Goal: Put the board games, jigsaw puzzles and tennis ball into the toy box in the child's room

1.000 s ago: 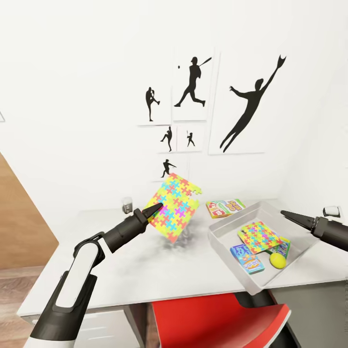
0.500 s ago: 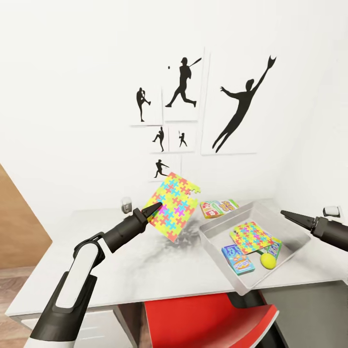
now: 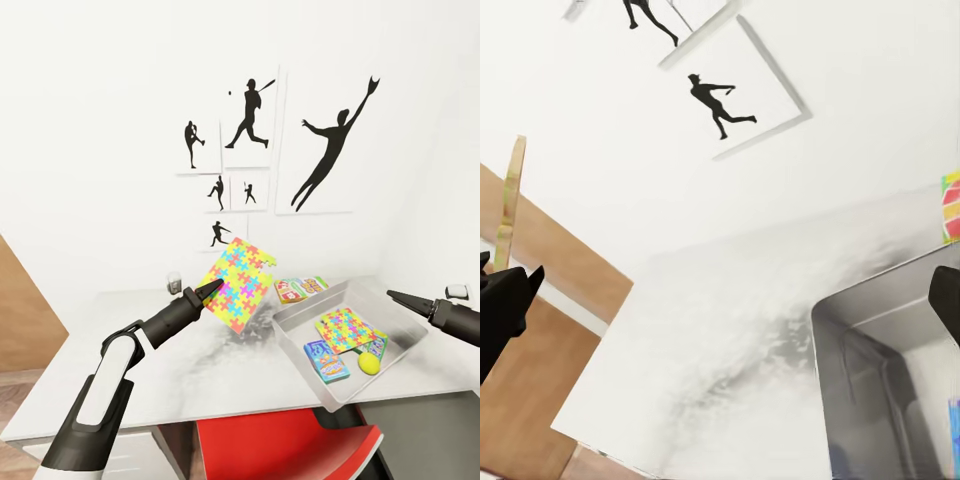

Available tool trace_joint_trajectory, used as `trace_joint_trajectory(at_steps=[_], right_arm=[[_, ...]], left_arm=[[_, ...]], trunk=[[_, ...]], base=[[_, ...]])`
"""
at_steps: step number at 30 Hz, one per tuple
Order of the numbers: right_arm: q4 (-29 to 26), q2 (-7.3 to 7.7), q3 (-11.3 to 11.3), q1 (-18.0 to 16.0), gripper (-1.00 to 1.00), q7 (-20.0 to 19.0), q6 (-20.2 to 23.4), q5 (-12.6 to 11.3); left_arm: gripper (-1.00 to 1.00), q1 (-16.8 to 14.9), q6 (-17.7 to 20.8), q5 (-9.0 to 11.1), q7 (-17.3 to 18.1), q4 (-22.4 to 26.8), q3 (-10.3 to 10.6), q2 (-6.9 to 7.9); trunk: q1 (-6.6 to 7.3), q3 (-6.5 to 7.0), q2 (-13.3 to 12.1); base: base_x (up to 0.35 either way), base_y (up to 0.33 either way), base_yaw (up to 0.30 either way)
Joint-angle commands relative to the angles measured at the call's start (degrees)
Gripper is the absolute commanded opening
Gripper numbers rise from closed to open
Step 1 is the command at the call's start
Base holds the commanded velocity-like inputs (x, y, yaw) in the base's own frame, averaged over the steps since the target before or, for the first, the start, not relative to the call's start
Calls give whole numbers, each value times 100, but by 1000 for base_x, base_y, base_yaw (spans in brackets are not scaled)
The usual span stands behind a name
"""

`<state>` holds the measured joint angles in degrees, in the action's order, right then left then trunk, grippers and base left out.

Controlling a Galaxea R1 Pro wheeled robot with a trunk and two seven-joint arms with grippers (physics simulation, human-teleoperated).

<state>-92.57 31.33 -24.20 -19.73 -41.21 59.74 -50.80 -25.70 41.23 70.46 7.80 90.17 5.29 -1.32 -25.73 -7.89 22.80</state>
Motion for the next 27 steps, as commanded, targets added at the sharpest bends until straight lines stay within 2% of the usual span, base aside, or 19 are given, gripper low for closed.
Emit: trace_joint_trajectory(at_steps=[1, 8, 21, 27], right_arm=[[2, 2, -6, -8, 100, -36, 26, 26], [2, -4, -6, -11, 100, -36, 26, 28], [2, -47, 6, -13, 100, -13, 26, 33], [2, -54, 20, -13, 100, -10, 26, 35]], left_arm=[[-100, -5, 25, -9, 5, -1, -2, -7], [-100, -5, 25, -11, -3, -6, 4, -11], [-100, -28, 25, 1, -58, -50, 34, -48], [-100, -147, 25, -41, -141, -149, 40, -246]], trunk=[[-5, -12, 12], [-5, -12, 12], [-5, -12, 12], [-5, -12, 12]], base=[[165, -148, 0], [103, -93, 0], [20, -18, 0], [2, -2, -11]])
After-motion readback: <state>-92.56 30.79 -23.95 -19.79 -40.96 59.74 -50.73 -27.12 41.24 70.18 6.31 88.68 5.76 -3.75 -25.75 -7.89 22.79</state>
